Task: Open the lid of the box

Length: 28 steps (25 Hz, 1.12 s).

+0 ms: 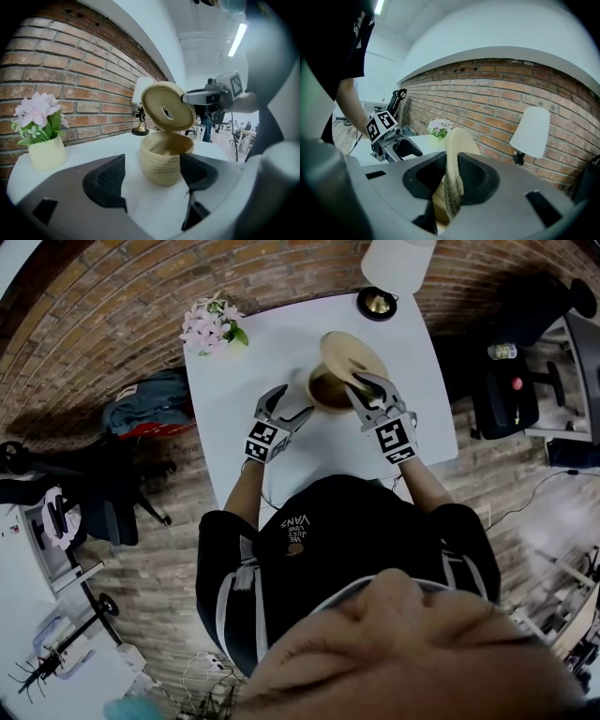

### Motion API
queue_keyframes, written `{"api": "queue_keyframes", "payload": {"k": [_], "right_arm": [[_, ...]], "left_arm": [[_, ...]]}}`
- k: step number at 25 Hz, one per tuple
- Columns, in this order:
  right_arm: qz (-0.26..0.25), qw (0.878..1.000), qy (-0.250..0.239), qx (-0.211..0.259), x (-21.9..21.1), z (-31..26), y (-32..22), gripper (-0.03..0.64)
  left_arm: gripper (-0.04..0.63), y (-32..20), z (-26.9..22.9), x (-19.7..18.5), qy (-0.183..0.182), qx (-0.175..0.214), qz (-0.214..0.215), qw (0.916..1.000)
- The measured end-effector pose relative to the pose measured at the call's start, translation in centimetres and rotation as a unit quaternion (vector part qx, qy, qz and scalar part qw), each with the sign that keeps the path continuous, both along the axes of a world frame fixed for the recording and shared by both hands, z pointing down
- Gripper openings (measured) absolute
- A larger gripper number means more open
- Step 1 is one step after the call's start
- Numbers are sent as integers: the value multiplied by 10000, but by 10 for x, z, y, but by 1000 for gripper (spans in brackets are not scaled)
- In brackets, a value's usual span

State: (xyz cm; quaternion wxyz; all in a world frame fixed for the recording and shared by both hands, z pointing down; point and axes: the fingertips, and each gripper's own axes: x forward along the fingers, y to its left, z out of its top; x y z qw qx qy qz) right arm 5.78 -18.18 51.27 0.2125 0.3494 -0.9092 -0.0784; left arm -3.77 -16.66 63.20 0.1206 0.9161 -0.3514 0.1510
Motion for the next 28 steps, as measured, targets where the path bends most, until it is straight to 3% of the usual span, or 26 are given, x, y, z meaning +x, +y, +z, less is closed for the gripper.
{"api": "queue_keyframes", "payload": {"k": [8,19,28], "right_arm": [[198,9990,-385,-59,12,-10,-7,77],[842,9911,-965,-366,51,-16,-18,71],[1439,9789,-1249,-740,88,-1,-10,71]], "left_arm": [[370,1,-31,-13,268,301,-549,9977],[360,9,-48,-22,459,385,-919,9940],[269,13,-55,-20,487,487,-1013,9925]]}}
